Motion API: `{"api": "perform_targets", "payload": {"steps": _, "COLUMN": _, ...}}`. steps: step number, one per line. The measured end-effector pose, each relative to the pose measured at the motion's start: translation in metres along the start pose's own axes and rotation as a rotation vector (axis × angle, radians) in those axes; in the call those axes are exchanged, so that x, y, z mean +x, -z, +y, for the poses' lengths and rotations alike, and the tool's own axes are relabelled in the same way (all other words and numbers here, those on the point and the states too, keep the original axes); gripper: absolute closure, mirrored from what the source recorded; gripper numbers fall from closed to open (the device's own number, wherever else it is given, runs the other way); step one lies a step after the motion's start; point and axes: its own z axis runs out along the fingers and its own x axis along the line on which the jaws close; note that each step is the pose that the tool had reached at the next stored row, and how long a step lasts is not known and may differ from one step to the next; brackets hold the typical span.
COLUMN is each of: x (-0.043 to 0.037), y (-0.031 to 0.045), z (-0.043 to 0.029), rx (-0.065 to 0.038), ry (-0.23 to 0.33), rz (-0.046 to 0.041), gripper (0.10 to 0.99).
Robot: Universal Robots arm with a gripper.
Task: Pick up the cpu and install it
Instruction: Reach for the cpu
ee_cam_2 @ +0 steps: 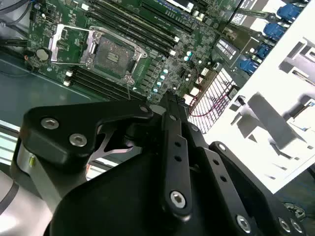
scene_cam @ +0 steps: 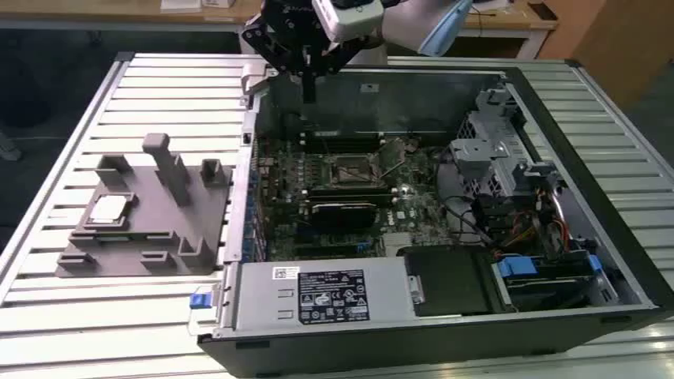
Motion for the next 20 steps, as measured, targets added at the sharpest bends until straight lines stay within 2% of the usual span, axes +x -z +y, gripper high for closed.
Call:
{"api": "perform_targets", "payload": {"steps": 10, "x": 0.0018, "y": 0.0001, "z": -0.0001, "rx": 0.0, "ry": 0.0, "rz": 0.0, "gripper": 0.98}}
{"api": "perform_targets", "payload": {"steps": 20, "x": 0.0132, "y": 0.0, "z": -0.001, "rx": 0.0, "ry": 0.0, "rz": -0.0001, "gripper": 0.98}}
